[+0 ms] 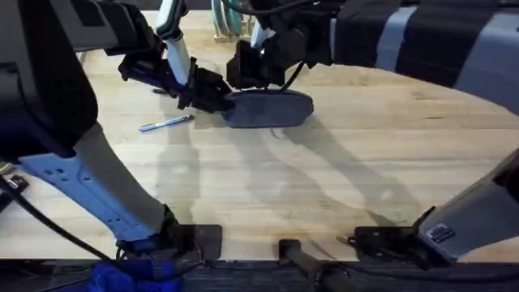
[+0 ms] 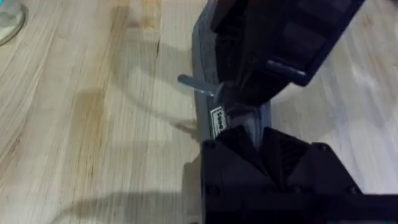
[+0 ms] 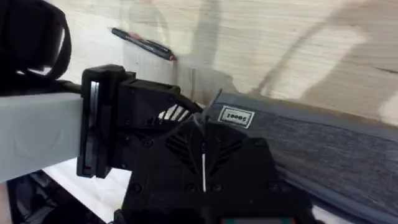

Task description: Unzip the bag, pick up the pens from the table one at a time and place them inside, then zip the bag closed.

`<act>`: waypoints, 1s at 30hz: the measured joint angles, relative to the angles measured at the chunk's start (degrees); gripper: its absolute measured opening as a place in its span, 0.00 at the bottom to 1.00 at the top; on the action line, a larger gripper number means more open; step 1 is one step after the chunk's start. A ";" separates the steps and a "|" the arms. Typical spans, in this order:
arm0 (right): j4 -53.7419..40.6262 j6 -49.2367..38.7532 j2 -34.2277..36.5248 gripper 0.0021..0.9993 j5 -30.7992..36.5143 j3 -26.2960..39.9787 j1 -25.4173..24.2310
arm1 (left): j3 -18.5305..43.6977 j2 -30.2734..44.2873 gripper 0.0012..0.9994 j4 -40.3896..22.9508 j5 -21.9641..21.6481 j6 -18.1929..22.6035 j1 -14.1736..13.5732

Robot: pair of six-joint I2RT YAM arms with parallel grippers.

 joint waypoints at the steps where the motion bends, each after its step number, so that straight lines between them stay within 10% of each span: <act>1: 0.02 0.18 0.00 0.03 0.00 0.00 0.00 | 0.00 0.00 0.04 0.00 0.00 0.00 0.00; 30: 1.73 2.93 0.00 0.03 0.02 0.00 0.92 | 0.00 0.00 0.04 0.00 0.00 0.00 0.00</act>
